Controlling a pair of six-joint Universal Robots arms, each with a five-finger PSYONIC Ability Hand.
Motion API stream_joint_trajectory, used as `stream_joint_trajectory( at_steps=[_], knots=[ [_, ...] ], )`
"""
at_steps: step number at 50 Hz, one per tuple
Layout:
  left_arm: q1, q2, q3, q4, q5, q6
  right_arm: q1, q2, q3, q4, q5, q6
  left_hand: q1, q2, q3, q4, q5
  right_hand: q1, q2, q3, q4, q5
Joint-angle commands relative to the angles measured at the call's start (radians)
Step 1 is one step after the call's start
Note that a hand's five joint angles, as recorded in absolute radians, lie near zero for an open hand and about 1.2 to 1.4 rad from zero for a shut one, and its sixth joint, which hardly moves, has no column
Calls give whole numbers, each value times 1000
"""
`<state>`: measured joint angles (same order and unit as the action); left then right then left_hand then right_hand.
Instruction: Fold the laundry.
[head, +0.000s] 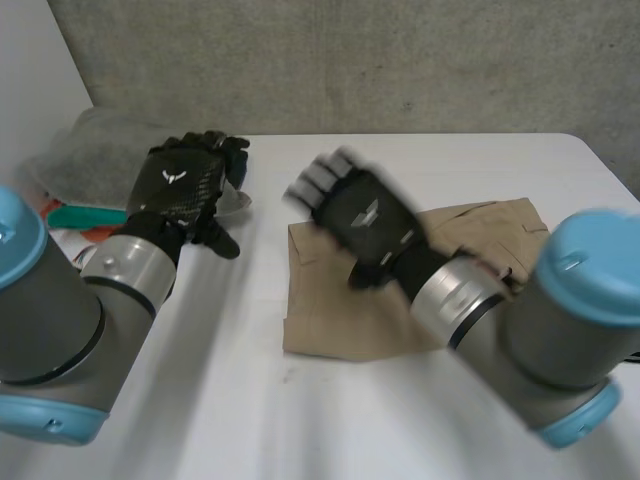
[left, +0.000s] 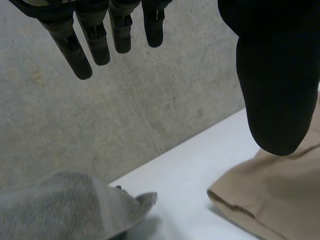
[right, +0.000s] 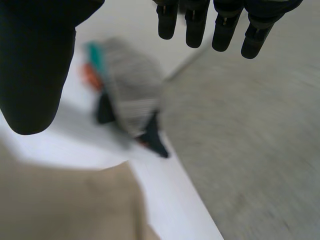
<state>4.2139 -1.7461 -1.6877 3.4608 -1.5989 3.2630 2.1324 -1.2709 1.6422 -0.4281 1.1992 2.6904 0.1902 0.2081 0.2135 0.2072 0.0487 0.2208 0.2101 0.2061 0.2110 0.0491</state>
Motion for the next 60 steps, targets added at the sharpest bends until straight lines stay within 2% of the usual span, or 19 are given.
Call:
stream_joint_trajectory(
  at_steps=[1,5,7,10,12,16,19,27,29,31,32,33,37,40,43,49,52,57,60],
  knots=[
    [-57,-27,85,-71,-42,3,-210,-65,-42,67,171,226,-16,-34,-39,-33,-49,-46,-36,-32,-36,-49],
    [-78,-30,59,-92,-56,1,-354,-30,-64,250,218,105,-16,-34,-39,-33,-49,-46,-36,-32,-36,-49],
    [-83,-32,33,-89,-56,1,-428,-1,-56,339,185,34,-16,-34,-39,-33,-49,-46,-36,-32,-36,-49],
    [-84,-35,8,-77,-53,1,-503,39,-32,382,119,-30,-16,-34,-39,-33,-49,-11,-1,3,-1,-14],
    [-83,-41,-9,-54,-49,1,-584,77,5,365,22,-89,-16,-34,-39,-33,-49,68,79,83,78,65],
    [-83,-55,-23,-17,-39,4,-667,139,42,276,-96,-145,-16,-34,-39,-33,-49,98,108,112,107,95],
    [-80,-62,-23,-2,-38,4,-709,186,45,189,-121,-152,-16,-34,-39,-33,-49,133,143,147,143,130],
    [-77,-66,-23,3,-42,4,-746,277,15,103,-162,-158,-16,-34,-39,-33,-49,197,208,212,207,194],
    [-75,-66,-23,3,-42,4,-744,297,1,100,-168,-156,-16,-34,-39,-33,-49,311,322,326,321,308],
    [-72,-66,-24,1,-42,4,-743,318,-19,98,-174,-156,-16,-34,-39,-33,-49,984,995,999,994,981],
    [-72,-64,-26,0,-42,4,-741,320,-27,97,-173,-153,-16,-34,-39,-33,-49,1174,1184,1188,1183,1171],
    [-72,-63,-26,0,-44,4,-740,320,-30,97,-171,-152,-16,-34,-39,-33,-49,1175,1186,1190,1185,1173],
    [-68,-49,-40,-2,-46,4,-704,279,-18,68,-144,-139,-16,-34,-39,-33,-49,1176,1186,1190,1185,1173],
    [-61,-32,-47,-2,-46,4,-648,176,-15,60,-104,-118,-16,-34,-39,-33,-49,1176,1186,1190,1185,1173],
    [-55,-9,-58,1,-42,4,-570,79,-21,61,-79,-110,-16,-34,-39,-33,-49,1176,1186,1190,1185,1173],
    [-40,20,-72,3,-46,0,-331,24,-32,39,-82,-217,-16,-34,-39,-33,-49,1176,1186,1190,1185,1173],
    [-35,26,-81,3,-46,0,-235,28,-25,22,-102,-314,-16,-34,-39,-33,-49,1176,1186,1190,1185,1173],
    [-34,31,-110,3,-46,0,-41,146,-22,49,-174,-550,-16,-34,-39,-33,-49,1176,1186,1190,1185,1173],
    [-29,33,-119,3,-47,0,15,217,-38,103,-181,-635,-16,-34,-39,-33,-49,1176,1186,1190,1185,1173]
  ],
)
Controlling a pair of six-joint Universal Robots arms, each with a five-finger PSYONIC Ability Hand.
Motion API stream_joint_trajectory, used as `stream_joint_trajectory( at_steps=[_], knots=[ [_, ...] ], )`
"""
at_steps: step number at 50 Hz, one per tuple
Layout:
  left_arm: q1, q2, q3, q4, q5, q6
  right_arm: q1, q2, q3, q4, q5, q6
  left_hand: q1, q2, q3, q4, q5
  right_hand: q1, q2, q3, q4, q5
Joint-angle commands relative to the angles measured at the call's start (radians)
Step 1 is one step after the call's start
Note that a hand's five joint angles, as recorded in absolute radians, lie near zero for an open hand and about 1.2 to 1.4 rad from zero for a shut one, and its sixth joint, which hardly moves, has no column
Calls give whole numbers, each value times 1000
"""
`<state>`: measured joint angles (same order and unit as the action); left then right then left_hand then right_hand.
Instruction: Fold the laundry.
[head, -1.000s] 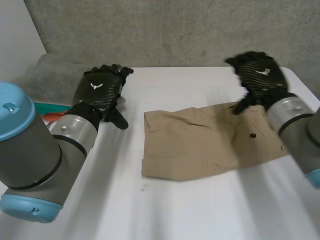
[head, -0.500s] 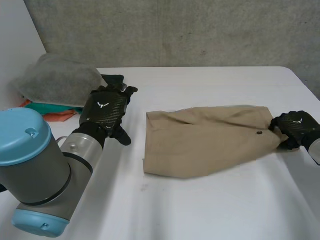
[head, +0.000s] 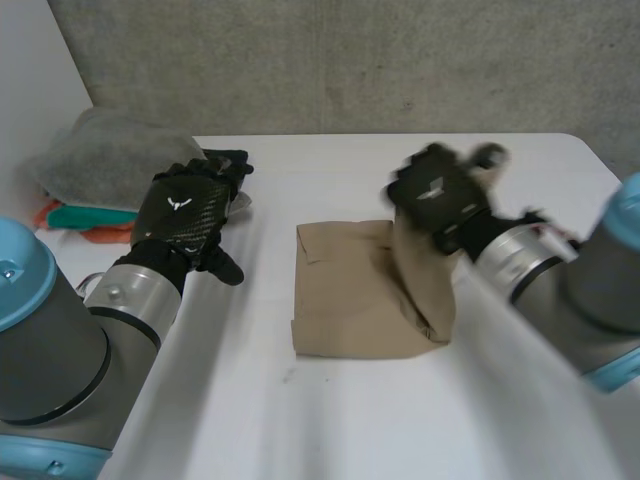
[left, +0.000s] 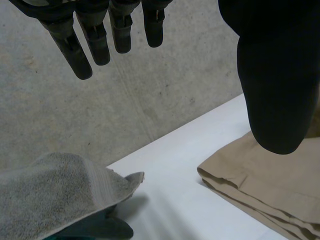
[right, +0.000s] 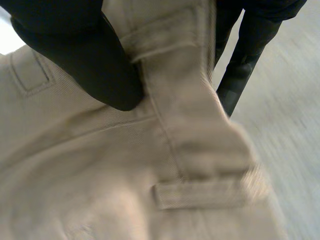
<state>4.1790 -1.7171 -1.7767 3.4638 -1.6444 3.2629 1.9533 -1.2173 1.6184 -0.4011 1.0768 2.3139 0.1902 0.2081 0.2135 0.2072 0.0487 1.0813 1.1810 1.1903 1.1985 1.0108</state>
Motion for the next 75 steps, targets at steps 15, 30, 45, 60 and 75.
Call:
stream_joint_trajectory(
  at_steps=[15,30,45,60,75],
  knots=[
    [27,10,49,3,1,0,130,-19,-131,120,8,489,-16,-34,-39,-33,-49,-907,-1007,-1016,-1024,-1011],
    [-181,-186,407,-161,15,-3,-63,-35,-253,336,158,863,-16,-34,-39,-33,-49,-907,-1007,-1016,-1024,-1011],
    [-247,-665,799,-532,-95,3,-60,297,-367,533,109,598,-16,-34,-39,-33,-49,-907,-1007,-1016,-1024,-1011],
    [-189,-546,698,-520,-101,1,-30,279,-381,518,226,458,-16,-34,-39,-33,-49,-907,-1007,-1016,-1024,-1011],
    [-70,-127,513,-422,245,-22,-59,-86,-13,211,425,530,-16,-34,-39,-33,-49,-907,-1007,-1016,-1024,-1011]
  ],
)
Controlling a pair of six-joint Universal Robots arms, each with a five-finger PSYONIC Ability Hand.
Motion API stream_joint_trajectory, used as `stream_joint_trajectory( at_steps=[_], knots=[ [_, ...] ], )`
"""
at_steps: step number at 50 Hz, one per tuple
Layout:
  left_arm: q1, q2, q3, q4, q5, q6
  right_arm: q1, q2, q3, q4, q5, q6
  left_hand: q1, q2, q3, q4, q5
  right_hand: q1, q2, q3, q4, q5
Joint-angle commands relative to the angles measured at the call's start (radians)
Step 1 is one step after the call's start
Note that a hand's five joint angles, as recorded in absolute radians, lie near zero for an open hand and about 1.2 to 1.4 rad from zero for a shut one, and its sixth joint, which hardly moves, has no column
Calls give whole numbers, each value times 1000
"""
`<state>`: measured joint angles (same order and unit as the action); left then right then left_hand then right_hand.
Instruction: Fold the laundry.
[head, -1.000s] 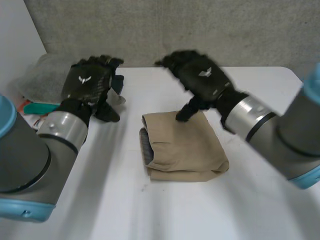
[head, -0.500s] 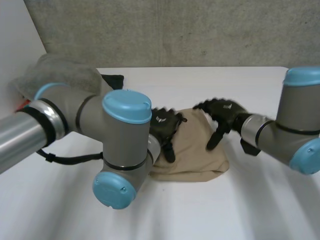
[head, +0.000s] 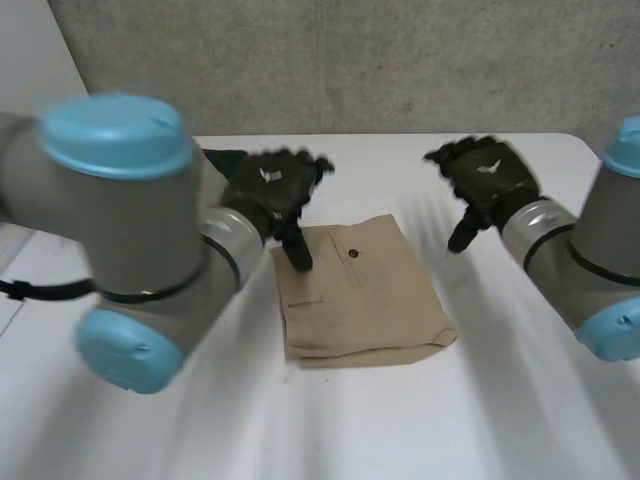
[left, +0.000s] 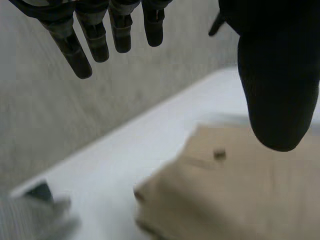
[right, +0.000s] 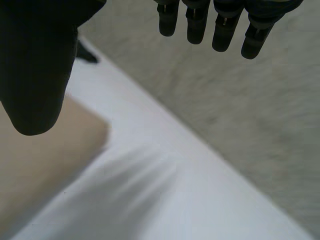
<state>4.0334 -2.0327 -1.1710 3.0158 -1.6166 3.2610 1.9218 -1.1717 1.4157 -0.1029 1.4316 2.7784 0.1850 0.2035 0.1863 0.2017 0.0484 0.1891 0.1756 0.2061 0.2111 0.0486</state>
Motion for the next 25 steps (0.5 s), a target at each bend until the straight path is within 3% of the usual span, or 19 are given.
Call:
stream_joint_trajectory(
  at_steps=[1,3,6,7,11,14,25],
  knots=[
    [84,207,-104,19,256,-27,-32,-134,206,-75,66,84,-10,-29,-12,-27,-48,-15,-1,-32,-37,-49],
    [111,256,-131,-10,393,-47,-43,-135,250,-17,34,148,-10,-29,-12,-27,-48,-15,-1,-32,-37,-49],
    [140,293,-163,-52,532,-70,-52,-123,288,32,-20,226,-10,-29,-12,-27,-48,-15,-1,-32,-37,-49],
    [157,314,-183,-75,613,-84,-56,-108,313,37,-69,268,-10,-29,-12,-27,-48,-15,-1,-32,-37,-49],
    [179,353,-237,-97,759,-109,-61,-51,345,-9,-167,342,-10,-29,-12,-27,-48,-15,-1,-32,-37,-49],
    [174,370,-269,-92,778,-115,-55,-14,347,-41,-178,360,-10,-29,-12,-27,-48,-15,-1,-32,-37,-49],
    [144,390,-361,14,675,-121,2,164,223,-115,-114,365,-10,-29,-12,-27,-48,-15,-1,-32,-37,-49]
  ],
)
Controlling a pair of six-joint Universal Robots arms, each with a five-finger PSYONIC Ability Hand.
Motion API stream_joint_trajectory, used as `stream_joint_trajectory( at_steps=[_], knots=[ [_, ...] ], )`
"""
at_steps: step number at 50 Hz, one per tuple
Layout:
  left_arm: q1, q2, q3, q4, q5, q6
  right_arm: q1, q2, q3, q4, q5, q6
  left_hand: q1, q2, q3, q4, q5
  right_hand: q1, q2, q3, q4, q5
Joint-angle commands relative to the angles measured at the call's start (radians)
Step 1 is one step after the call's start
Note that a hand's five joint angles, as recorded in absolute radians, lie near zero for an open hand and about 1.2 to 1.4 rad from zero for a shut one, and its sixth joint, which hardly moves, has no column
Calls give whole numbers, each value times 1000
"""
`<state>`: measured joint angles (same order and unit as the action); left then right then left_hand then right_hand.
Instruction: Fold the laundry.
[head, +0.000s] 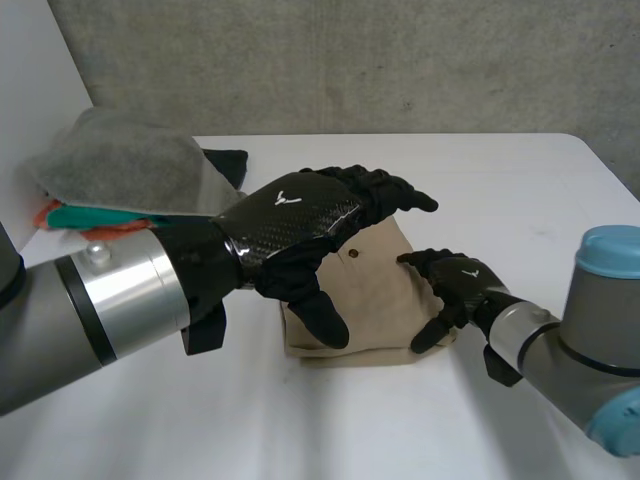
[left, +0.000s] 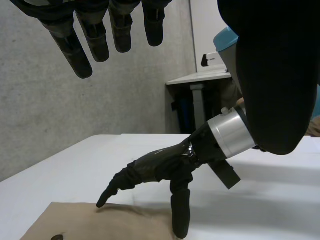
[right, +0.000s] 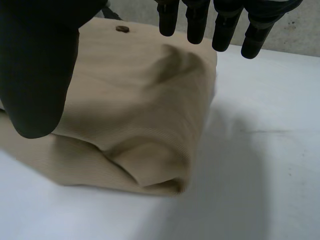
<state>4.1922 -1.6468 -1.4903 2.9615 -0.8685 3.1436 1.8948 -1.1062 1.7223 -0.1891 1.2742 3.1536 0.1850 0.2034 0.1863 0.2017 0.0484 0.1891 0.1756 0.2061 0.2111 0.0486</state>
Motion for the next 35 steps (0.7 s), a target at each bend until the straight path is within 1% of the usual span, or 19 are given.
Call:
stream_joint_trajectory(
  at_steps=[1,3,4,5,6,9,14,16,20,21,24,25,28,29,35],
  knots=[
    [-15,4,-47,76,-78,-4,32,110,-95,-29,47,-10,-10,-29,-12,-27,-48,-15,-1,-32,-37,-49],
    [-12,4,-53,94,-87,-7,41,143,-125,-29,48,-17,-10,-29,-12,-27,-48,204,218,187,182,170],
    [-11,2,-54,99,-90,-8,44,150,-133,-29,48,-18,-10,-29,-12,-27,-48,392,405,375,370,358],
    [-9,1,-54,108,-95,-13,47,157,-141,-30,48,-15,-10,-29,-12,-27,-48,684,698,667,662,650],
    [-8,1,-56,111,-96,-17,49,161,-151,-38,50,-15,-10,-29,-12,-27,-48,1202,1215,1185,1180,1168],
    [0,-2,-53,120,-106,-36,47,149,-156,-76,57,-10,-10,-29,-12,-27,-48,1207,1221,1190,1185,1173],
    [11,-7,-41,137,-118,-71,23,127,-197,-173,97,6,-10,-29,-12,-27,-48,1207,1221,1190,1185,1173],
    [14,-7,-38,146,-121,-80,10,135,-223,-179,109,16,-10,-29,-12,-27,-48,1207,1221,1190,1185,1173],
    [14,-8,-25,177,-132,-103,-32,187,-334,-174,166,36,-10,-29,-12,-27,-48,1207,1221,1190,1185,1173],
    [12,-10,-21,188,-138,-112,-57,218,-393,-162,201,42,-10,-29,-12,-27,-48,1207,1221,1190,1185,1173],
    [8,-10,-13,197,-145,-128,-98,268,-493,-136,263,49,-10,-29,-12,-27,-48,1207,1221,1190,1185,1173],
    [5,-11,-7,201,-152,-137,-124,308,-568,-121,302,57,-10,-29,-12,-27,-48,1207,1221,1190,1185,1173],
    [-6,-13,1,205,-162,-148,-169,371,-683,-102,355,75,-10,-29,-12,-27,-48,1207,1221,1190,1185,1173],
    [-11,-14,5,206,-168,-155,-198,417,-766,-93,385,91,-10,-29,-12,-27,-48,1207,1221,1190,1185,1173],
    [-26,-18,19,208,-181,-162,-279,577,-1048,-59,482,108,-10,-29,-12,-27,-48,1207,1221,1190,1185,1173]
  ],
)
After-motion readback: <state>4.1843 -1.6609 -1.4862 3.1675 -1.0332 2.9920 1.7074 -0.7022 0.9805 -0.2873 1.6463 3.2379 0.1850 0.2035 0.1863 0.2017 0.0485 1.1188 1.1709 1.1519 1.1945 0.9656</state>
